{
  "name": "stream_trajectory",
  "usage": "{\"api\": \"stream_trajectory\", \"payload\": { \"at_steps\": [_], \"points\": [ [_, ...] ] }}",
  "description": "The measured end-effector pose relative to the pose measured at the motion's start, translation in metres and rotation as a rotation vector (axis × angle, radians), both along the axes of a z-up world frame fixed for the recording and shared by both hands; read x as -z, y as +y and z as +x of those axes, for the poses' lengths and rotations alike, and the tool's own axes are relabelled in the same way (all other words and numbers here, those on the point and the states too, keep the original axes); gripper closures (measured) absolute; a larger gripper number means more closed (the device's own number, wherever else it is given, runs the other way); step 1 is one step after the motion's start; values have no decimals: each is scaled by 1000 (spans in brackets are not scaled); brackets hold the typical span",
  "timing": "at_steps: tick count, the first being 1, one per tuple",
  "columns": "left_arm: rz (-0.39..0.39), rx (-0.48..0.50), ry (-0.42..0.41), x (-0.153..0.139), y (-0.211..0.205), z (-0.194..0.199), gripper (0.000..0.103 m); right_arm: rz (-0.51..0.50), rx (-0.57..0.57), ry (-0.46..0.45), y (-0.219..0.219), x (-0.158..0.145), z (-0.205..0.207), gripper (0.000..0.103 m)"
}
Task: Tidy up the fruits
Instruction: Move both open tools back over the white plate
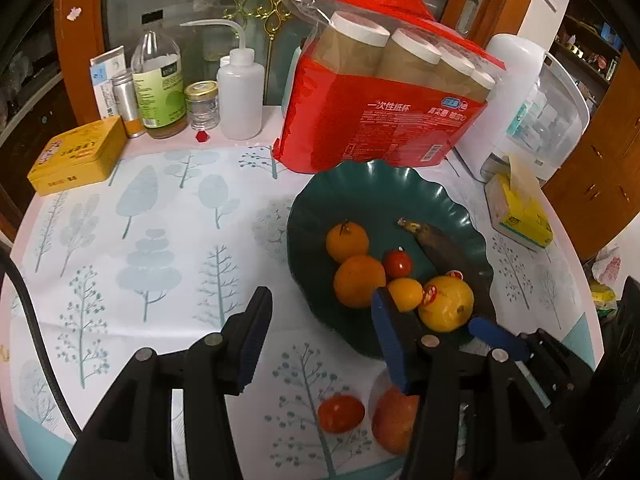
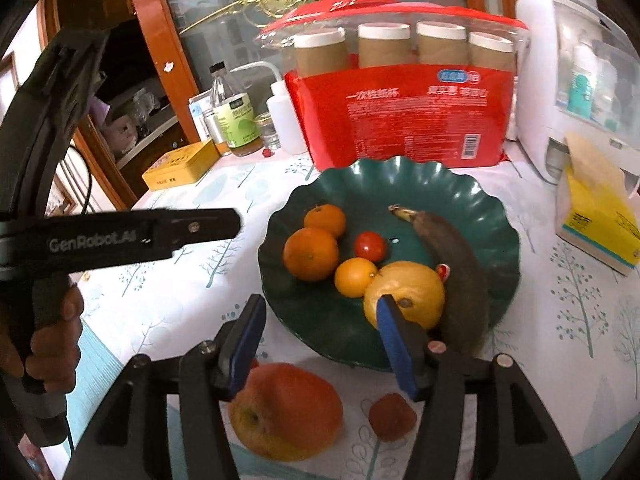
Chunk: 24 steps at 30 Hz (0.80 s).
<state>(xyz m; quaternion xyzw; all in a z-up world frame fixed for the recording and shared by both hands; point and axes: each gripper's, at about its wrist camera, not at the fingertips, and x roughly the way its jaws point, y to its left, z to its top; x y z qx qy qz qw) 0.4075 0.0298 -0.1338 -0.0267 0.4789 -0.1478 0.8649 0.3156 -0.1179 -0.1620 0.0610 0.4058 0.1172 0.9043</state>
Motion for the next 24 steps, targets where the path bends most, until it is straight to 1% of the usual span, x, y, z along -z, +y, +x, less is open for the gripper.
{"api": "stream_trajectory", "payload": {
  "at_steps": [5, 7, 13, 17, 21, 24],
  "points": [
    [14, -8, -4, -11, 2, -20, 52, 60, 38, 15, -15, -12, -13, 44],
    [21, -12, -8, -16, 2, -29, 52, 73, 47, 15, -20, -16, -19, 42],
    [38, -28, -21, -27, 1, -57, 49, 71, 68, 9, -35, -29, -42, 40],
    [34, -36, -24, -33, -3, -74, 48, 68, 77, 8, -47, -36, -58, 40],
    [33, -46, -27, -37, -8, -91, 40, 70, 99, 15, -62, -39, -71, 40],
    [41, -54, -32, -39, -12, -102, 37, 78, 113, 27, -73, -40, -81, 39]
  ]
}}
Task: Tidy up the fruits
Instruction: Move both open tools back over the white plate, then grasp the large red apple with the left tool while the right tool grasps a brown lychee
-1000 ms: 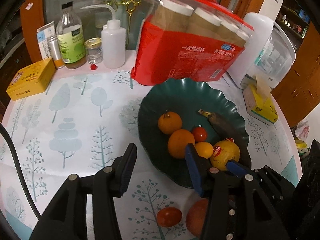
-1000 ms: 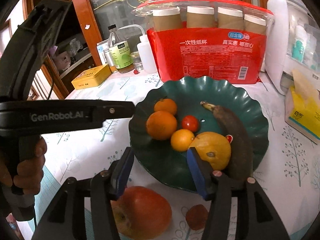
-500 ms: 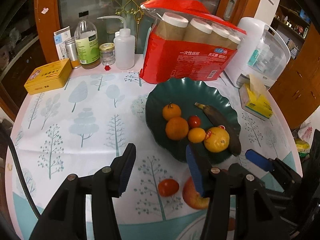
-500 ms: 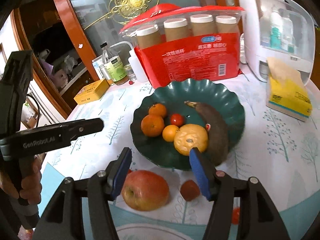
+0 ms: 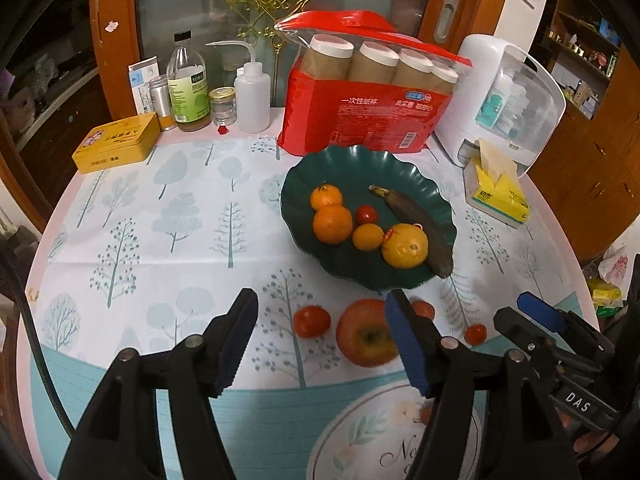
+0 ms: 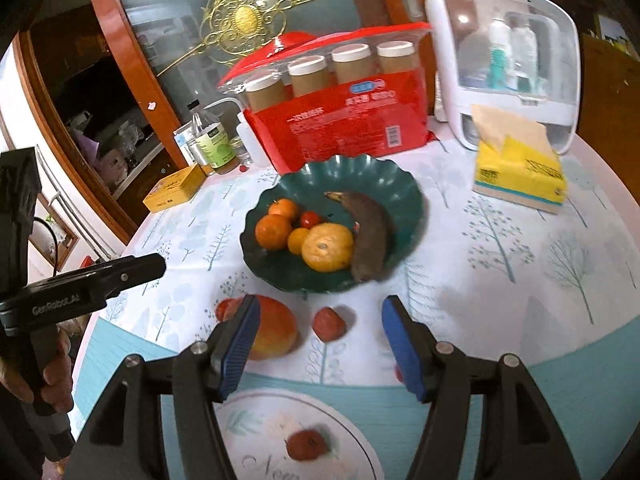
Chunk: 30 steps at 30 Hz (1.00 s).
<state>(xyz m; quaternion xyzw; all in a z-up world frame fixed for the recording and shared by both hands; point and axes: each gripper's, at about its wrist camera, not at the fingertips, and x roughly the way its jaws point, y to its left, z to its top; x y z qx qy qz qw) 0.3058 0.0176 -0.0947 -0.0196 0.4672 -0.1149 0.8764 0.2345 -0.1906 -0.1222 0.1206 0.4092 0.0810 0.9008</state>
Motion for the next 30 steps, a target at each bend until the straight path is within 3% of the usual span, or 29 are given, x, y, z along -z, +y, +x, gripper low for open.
{"api": "stream_trajectory", "payload": {
  "at_steps": [7, 17, 21, 25, 30],
  "points": [
    [24, -29, 18, 0, -9, -18, 29, -2, 6, 22, -17, 4, -25, 39],
    [49, -35, 74, 14, -24, -21, 26, 35, -43, 59, -18, 29, -61, 39],
    [61, -44, 114, 29, -32, -16, 20, 51, -58, 62, -14, 40, -72, 39],
    [44, -53, 181, 52, -38, -8, 20, 65, -84, 78, -7, 55, -78, 39],
    [25, -45, 196, 73, -45, -6, 20, 76, -114, 104, 1, 68, -78, 39]
  ]
}}
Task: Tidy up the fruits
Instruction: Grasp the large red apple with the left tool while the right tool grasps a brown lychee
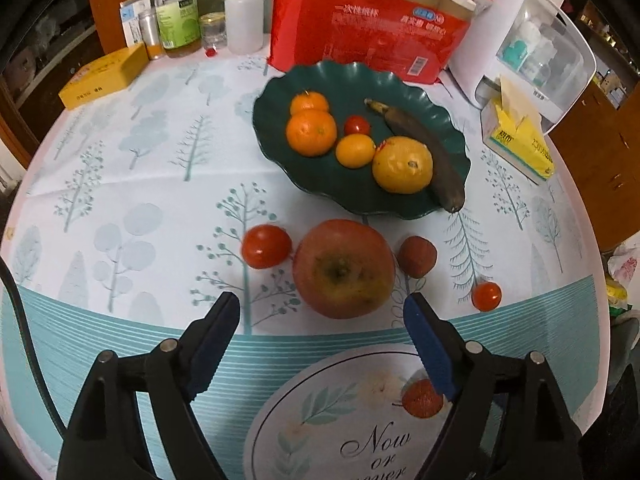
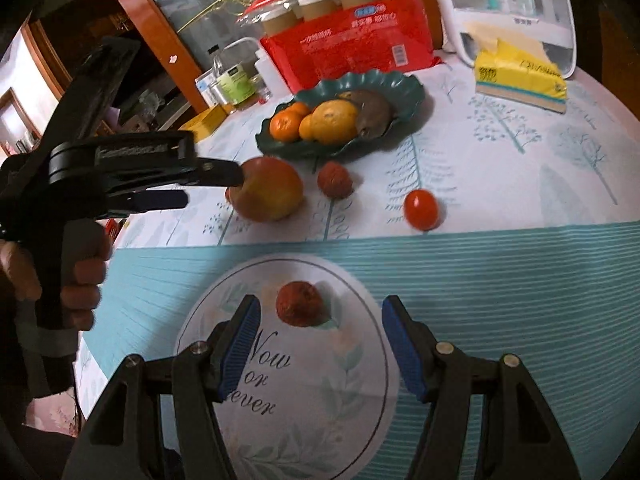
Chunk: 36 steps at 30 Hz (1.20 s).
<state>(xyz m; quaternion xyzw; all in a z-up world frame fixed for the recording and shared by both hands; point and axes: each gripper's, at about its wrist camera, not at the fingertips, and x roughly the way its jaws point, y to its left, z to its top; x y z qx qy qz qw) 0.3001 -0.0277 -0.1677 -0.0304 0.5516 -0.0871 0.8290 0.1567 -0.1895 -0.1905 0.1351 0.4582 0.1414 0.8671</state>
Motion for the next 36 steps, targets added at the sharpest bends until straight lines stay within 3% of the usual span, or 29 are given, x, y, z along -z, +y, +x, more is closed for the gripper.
{"api": "stream_trajectory", "payload": {
  "at_steps": [11, 24, 31, 36],
  "points": [
    [-109, -15, -23, 29, -7, 14, 20, -81, -126, -9, 29, 10, 7, 40],
    [-148, -51, -53, 42, -5, 26, 20, -126, -180, -16, 32, 18, 13, 62],
    [-138, -41, -46, 43, -7, 28, 35, -130, -213, -23, 38, 18, 15, 71],
    [-142, -42, -47, 43, -6, 28, 36, -134, -219, -23, 39, 18, 15, 71]
  ]
}}
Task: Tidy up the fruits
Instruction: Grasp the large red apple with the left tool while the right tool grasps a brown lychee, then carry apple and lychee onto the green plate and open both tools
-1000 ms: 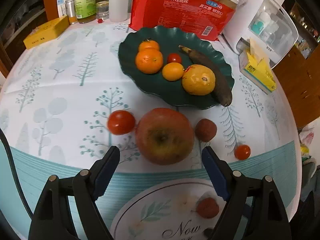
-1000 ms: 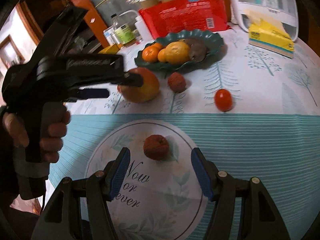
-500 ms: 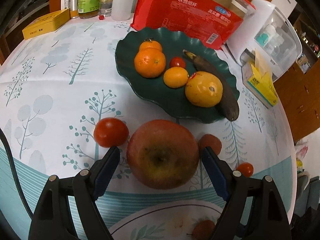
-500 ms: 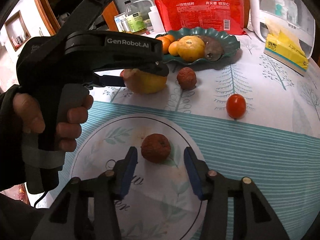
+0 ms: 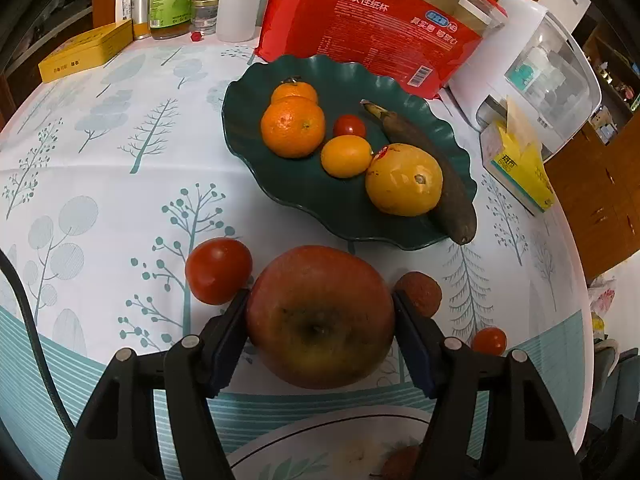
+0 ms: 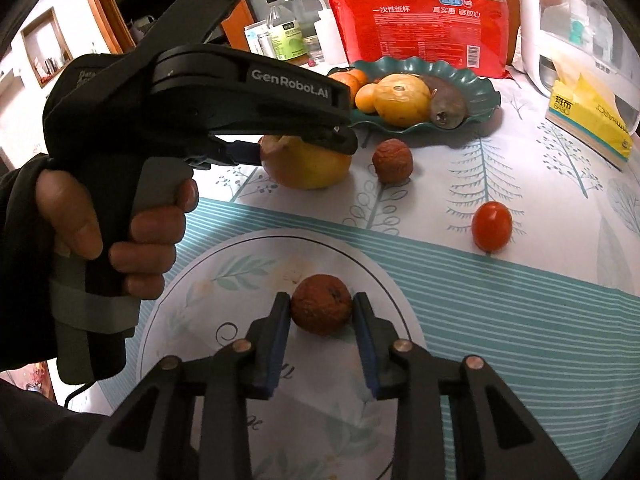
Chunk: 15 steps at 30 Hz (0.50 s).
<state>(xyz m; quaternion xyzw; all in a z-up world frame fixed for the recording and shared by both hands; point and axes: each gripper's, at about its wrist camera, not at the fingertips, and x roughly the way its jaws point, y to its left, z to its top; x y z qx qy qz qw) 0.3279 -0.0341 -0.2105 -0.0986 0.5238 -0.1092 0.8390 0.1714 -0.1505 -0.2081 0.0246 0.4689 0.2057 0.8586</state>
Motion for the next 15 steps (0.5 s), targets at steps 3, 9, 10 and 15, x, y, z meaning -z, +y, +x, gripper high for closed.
{"api": "stream_trajectory", "payload": {
  "at_steps": [3, 9, 10, 15],
  "points": [
    [1, 3, 4, 0, 1, -1, 36, 2, 2, 4, 0, 0, 0, 72],
    [2, 14, 15, 0, 1, -8, 36, 14, 11, 19, 0, 0, 0, 72],
    [3, 14, 19, -1, 2, -9, 36, 15, 12, 22, 0, 0, 0, 72],
    [6, 10, 19, -7, 10, -18, 36, 29, 27, 37, -2, 1, 0, 72]
  ]
}}
